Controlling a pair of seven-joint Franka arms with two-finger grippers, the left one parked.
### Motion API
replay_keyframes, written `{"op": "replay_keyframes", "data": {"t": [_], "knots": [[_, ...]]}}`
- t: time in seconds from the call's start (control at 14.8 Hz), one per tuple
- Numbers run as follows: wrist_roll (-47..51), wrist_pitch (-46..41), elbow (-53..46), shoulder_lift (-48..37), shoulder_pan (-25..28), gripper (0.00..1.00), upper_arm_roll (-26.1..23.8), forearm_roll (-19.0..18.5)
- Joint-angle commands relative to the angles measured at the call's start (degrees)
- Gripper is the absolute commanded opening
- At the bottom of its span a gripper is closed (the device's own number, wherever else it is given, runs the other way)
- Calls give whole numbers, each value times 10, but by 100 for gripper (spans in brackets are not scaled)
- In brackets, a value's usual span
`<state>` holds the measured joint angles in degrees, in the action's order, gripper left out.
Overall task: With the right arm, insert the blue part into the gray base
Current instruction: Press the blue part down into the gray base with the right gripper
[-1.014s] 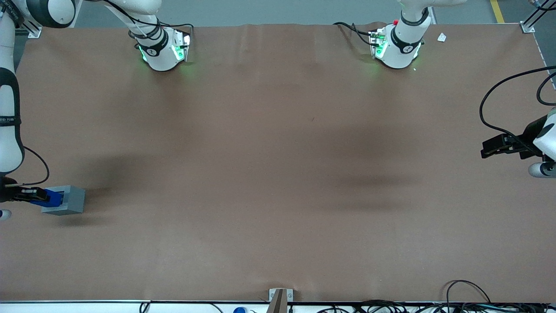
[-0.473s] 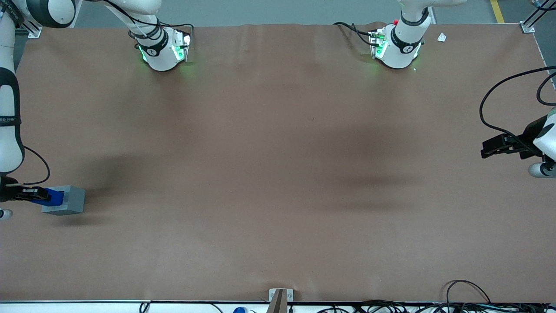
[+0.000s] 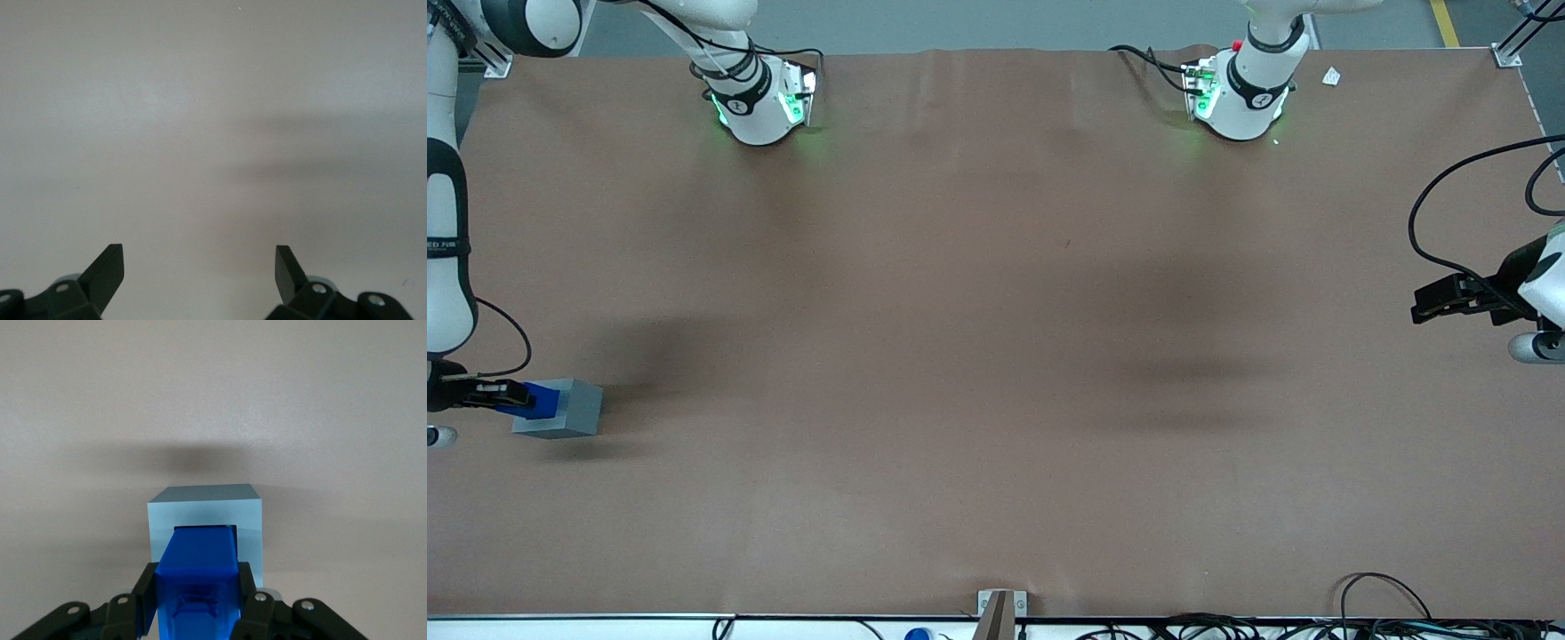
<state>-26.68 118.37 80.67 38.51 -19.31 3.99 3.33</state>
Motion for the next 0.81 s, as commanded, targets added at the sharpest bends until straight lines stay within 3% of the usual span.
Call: {"op": "replay_keyframes", "data": {"t": [0.0,0.74], "knots": [[-10,-2,-4,3,-8,10,-7,-2],[-5,6,-3,7,-10,12,-7,5]]}}
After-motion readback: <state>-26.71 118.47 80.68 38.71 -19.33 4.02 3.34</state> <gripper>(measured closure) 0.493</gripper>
